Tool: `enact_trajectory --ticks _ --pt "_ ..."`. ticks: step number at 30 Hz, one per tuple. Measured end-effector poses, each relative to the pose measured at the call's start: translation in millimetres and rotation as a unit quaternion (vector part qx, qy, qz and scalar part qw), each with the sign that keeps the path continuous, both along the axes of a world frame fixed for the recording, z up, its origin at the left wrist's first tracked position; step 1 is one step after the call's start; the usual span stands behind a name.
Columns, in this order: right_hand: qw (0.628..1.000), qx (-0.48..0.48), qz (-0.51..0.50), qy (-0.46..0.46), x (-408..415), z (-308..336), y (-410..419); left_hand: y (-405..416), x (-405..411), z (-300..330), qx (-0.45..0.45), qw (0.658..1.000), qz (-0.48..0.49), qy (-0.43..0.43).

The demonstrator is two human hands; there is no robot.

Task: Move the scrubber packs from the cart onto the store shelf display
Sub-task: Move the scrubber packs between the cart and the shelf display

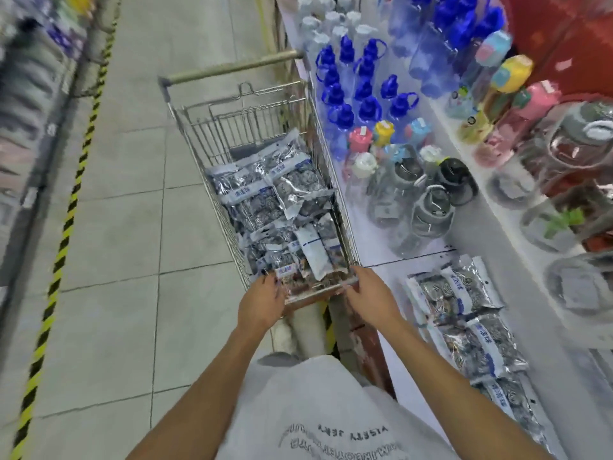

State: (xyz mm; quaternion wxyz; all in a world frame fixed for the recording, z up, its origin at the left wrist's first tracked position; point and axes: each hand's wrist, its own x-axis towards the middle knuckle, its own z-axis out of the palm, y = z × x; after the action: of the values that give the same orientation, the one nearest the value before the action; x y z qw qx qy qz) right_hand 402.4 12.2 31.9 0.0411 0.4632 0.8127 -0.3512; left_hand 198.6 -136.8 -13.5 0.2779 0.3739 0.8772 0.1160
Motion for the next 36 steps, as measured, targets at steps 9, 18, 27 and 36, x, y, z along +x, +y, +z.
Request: enact_trajectory --ticks 9,18,27,36 --pt "0.997 -0.060 0.005 -0.050 -90.9 -42.8 36.7 16.8 -49.0 -46.2 -0.002 0.978 0.155 -0.141" --pt "0.981 -0.152 -0.005 -0.119 -147.7 -110.1 75.9 48.4 -71.0 -93.6 -0.028 0.918 0.314 -0.242" --pt "0.960 -0.197 0.029 -0.196 -198.9 -194.5 123.3 84.9 -85.3 -161.3 -0.063 0.885 0.406 -0.218" --pt "0.949 -0.205 0.007 -0.241 -225.9 -263.7 146.5 99.6 -99.9 -199.6 -0.102 0.890 0.403 -0.186"
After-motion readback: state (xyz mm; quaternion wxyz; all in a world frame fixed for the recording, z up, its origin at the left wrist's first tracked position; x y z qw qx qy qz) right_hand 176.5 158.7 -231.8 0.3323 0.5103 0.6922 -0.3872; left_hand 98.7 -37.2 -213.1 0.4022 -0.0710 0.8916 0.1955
